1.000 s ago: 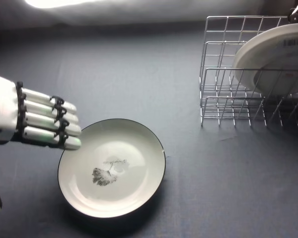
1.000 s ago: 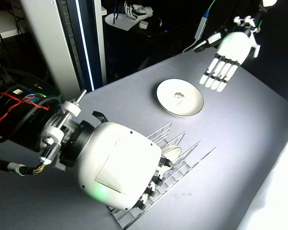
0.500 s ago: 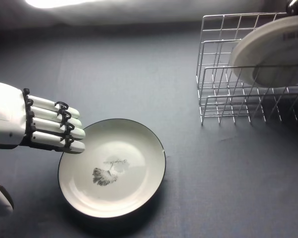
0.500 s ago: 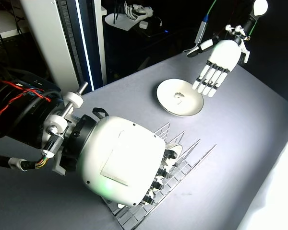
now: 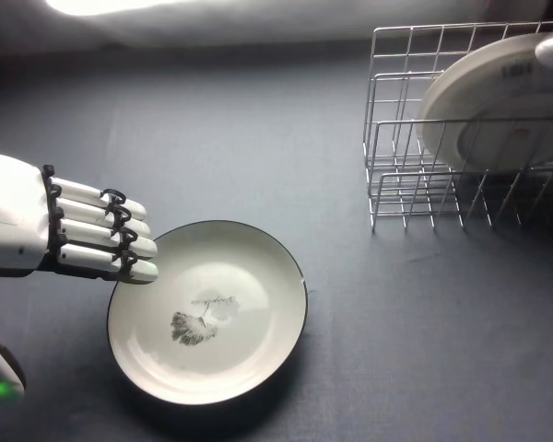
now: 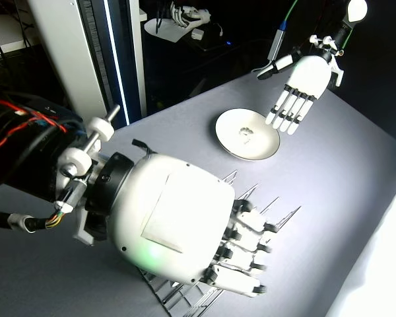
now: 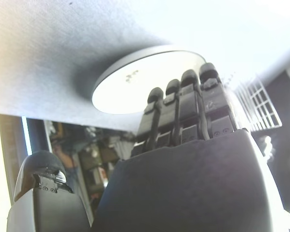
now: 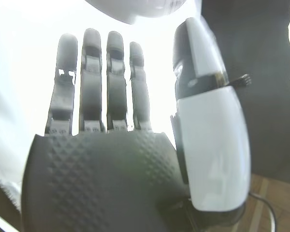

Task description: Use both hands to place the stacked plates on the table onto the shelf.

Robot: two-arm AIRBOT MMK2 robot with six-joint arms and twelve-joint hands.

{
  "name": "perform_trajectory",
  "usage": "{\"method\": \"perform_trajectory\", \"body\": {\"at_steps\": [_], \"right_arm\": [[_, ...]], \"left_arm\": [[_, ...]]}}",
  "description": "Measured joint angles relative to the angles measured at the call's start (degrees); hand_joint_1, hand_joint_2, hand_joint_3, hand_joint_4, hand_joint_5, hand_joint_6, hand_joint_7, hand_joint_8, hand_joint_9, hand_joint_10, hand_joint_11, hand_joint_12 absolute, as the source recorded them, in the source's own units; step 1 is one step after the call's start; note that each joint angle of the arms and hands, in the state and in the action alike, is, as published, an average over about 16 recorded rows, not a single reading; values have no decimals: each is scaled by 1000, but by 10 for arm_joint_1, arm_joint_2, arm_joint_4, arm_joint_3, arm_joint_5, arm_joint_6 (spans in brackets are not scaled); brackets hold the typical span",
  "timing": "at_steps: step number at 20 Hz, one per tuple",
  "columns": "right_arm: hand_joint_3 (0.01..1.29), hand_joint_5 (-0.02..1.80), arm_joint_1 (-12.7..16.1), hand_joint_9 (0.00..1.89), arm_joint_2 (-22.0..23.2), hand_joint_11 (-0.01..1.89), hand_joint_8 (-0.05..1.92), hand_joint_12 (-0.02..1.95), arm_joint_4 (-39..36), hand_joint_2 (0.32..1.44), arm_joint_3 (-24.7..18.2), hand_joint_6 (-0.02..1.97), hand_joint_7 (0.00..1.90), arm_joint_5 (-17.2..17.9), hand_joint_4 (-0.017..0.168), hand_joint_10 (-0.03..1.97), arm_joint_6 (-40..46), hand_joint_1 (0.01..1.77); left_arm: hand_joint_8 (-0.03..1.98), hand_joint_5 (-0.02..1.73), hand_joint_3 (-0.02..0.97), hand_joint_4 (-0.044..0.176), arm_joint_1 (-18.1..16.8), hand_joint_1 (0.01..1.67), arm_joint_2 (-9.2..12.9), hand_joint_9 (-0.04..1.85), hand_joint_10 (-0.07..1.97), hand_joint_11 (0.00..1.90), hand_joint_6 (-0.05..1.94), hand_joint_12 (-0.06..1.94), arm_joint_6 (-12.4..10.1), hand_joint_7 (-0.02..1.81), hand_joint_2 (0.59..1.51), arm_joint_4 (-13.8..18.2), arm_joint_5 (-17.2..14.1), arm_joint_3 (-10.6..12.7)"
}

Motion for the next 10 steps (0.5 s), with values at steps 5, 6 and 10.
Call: {"method": "perform_trajectory", "body": {"at_steps": [5, 6, 10], "right_arm": [[15, 229, 10, 258, -9, 49, 17, 705, -90, 1027, -7, 19, 269, 64, 2, 19, 1, 807], [15, 198, 11, 225, -11, 41, 16, 626, -112, 1012, -10, 17, 233, 77, 2, 19, 1, 795], [15, 84, 12, 100, -20, 18, 16, 298, -201, 962, -24, 16, 102, 126, 2, 19, 2, 792]], "left_arm": [[-4, 15, 11, 2, 9, 24, -3, 18, 9, 17, 18, 10, 8, 16, 920, -6, 5, -3], [-4, 15, 10, 2, 11, 24, -4, 18, 10, 17, 18, 10, 10, 16, 920, -8, 6, -4], [-4, 16, 10, 2, 23, 24, -8, 18, 10, 17, 19, 8, 19, 19, 920, -15, 12, -5]]}}
